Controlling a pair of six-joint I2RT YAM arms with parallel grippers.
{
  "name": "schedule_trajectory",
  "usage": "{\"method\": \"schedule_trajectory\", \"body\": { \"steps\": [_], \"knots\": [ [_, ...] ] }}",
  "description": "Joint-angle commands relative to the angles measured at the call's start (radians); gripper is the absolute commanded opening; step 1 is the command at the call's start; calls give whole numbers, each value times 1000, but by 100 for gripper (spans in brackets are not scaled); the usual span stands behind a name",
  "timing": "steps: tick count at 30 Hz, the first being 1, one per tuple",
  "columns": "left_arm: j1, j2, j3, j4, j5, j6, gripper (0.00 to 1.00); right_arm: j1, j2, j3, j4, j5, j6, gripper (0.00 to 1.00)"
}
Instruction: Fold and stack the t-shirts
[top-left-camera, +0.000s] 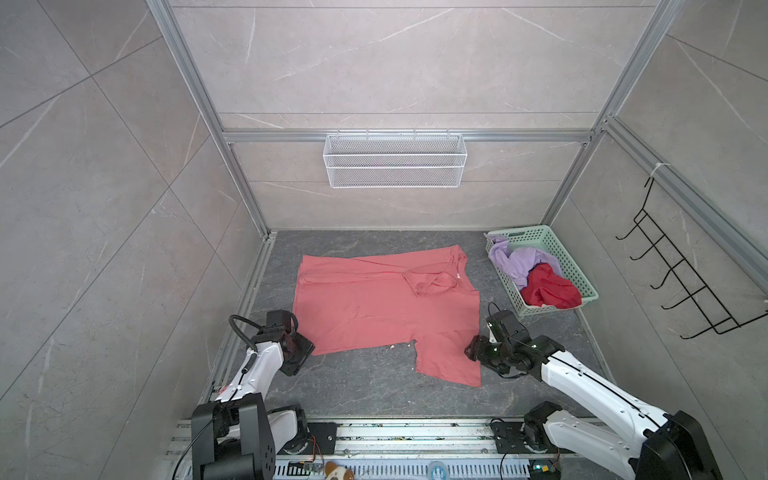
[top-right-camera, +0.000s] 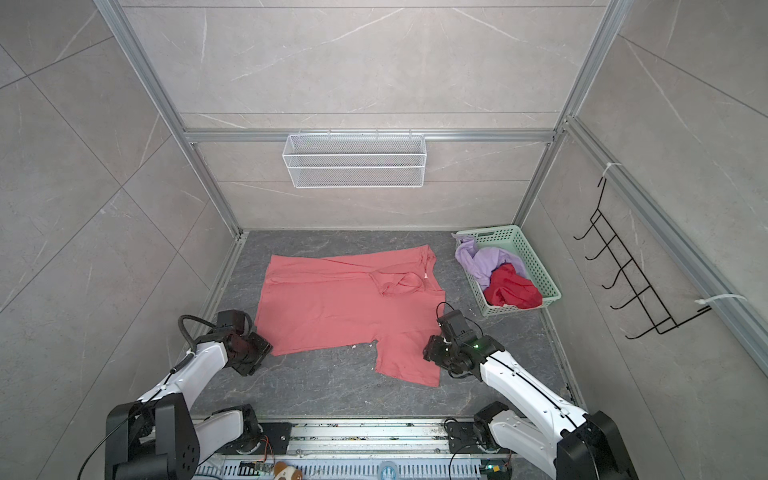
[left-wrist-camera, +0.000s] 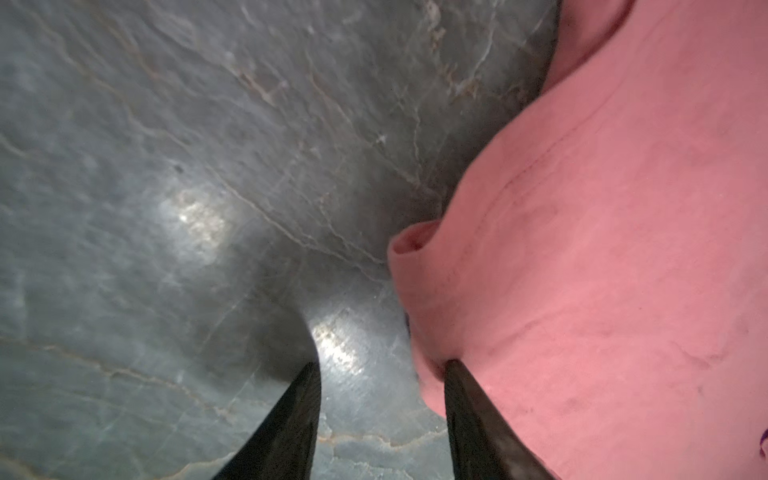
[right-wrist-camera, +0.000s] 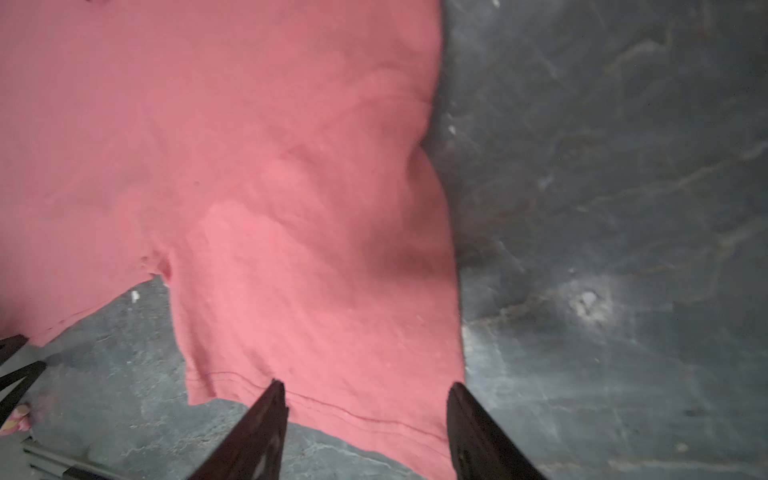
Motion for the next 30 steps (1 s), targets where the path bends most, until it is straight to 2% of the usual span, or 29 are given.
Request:
{"method": "schedule_trajectory", "body": {
  "steps": [1, 5, 8, 13, 19, 26, 30],
  "knots": [
    [-5, 8, -7, 88, 37, -17, 48, 7, -16, -18, -89, 54, 38, 63],
    [-6, 10, -10, 99, 14, -3, 47, 10, -17, -29, -124, 68, 55, 63],
    [-4, 33, -12, 112, 16, 1, 43, 11, -3, -34, -128, 73, 69, 64],
    [-5, 62, -39, 154, 15, -2, 22, 25, 46, -48, -105, 70, 102, 63],
    [-5, 56, -60, 192, 31, -3, 1, 99, 107, -33, -135, 70, 147, 61],
    [-5, 45, -63, 210, 42, -3, 0, 181, 103, -69, -133, 75, 241, 58],
    [-5, 51, -63, 222, 50, -3, 0, 205, 150, -76, -83, 70, 275, 48]
  ]
}}
